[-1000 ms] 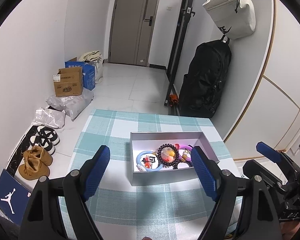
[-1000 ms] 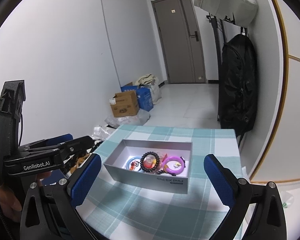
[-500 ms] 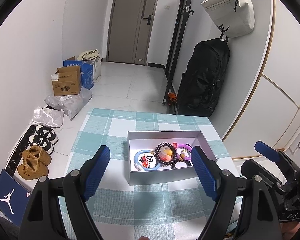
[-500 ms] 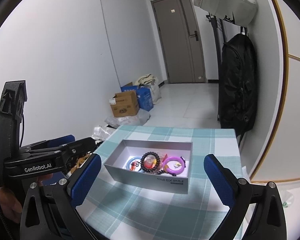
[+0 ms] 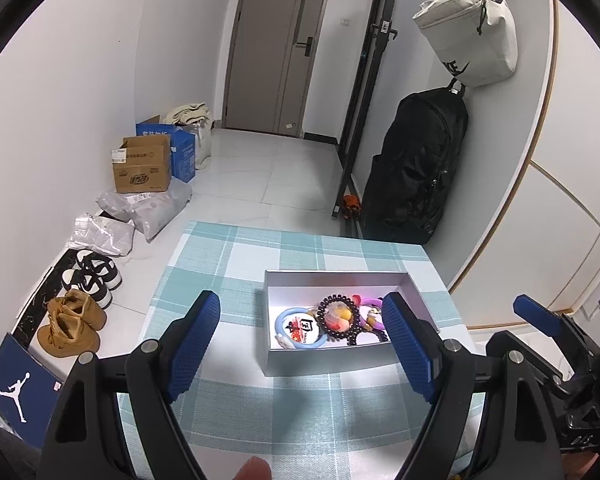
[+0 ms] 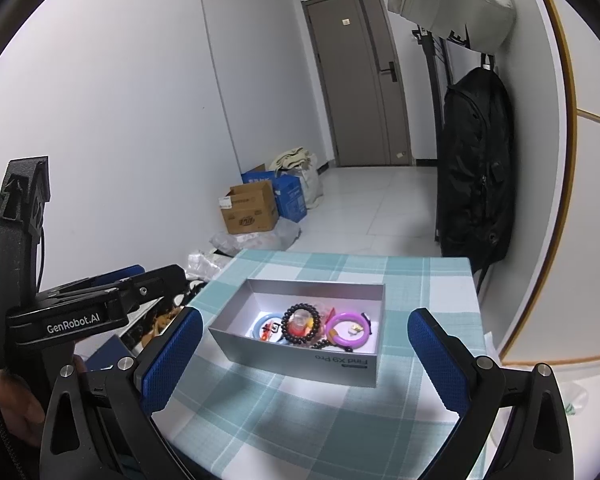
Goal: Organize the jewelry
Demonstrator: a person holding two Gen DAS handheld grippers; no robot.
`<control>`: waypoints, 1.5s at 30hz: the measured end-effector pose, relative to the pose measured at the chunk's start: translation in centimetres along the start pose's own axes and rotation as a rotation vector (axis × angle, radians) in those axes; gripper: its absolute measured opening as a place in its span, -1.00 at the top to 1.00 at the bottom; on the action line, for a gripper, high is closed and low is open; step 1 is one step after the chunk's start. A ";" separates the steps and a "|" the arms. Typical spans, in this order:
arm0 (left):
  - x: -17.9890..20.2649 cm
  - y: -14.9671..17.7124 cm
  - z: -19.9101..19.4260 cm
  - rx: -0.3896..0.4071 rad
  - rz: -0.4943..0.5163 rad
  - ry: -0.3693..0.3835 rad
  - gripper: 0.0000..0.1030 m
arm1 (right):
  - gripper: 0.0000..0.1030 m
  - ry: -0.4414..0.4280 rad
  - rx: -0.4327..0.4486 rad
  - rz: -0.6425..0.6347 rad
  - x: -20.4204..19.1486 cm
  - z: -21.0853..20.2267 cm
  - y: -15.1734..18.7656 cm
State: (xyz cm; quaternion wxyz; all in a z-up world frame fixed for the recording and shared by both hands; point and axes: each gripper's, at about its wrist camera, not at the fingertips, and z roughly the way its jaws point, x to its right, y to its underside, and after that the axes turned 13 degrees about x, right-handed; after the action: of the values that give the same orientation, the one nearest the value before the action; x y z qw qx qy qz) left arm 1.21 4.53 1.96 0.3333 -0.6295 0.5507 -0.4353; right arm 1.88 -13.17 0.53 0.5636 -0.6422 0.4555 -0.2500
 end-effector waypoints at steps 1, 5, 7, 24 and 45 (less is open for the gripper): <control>0.0 0.0 0.0 0.001 0.000 0.002 -0.55 | -1.00 0.000 0.000 -0.001 0.0 0.0 0.0; 0.1 0.1 0.0 0.003 0.009 0.000 -0.55 | -1.00 -0.002 0.002 -0.002 0.0 -0.1 0.0; 0.1 0.1 -0.1 0.003 0.011 0.002 -0.55 | -1.00 -0.002 0.002 -0.002 0.0 -0.1 0.0; 0.4 0.1 0.0 -0.017 0.027 0.017 -0.55 | -1.00 -0.004 -0.002 0.000 0.0 -0.1 -0.2; 0.6 0.3 0.2 -0.030 0.029 0.025 -0.55 | -1.00 -0.004 -0.012 0.003 0.1 0.1 0.1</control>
State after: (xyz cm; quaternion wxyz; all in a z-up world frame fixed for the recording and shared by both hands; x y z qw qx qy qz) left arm 1.28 3.87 1.68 0.3230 -0.6209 0.5704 -0.4299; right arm 1.98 -13.20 0.43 0.5610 -0.6454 0.4568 -0.2450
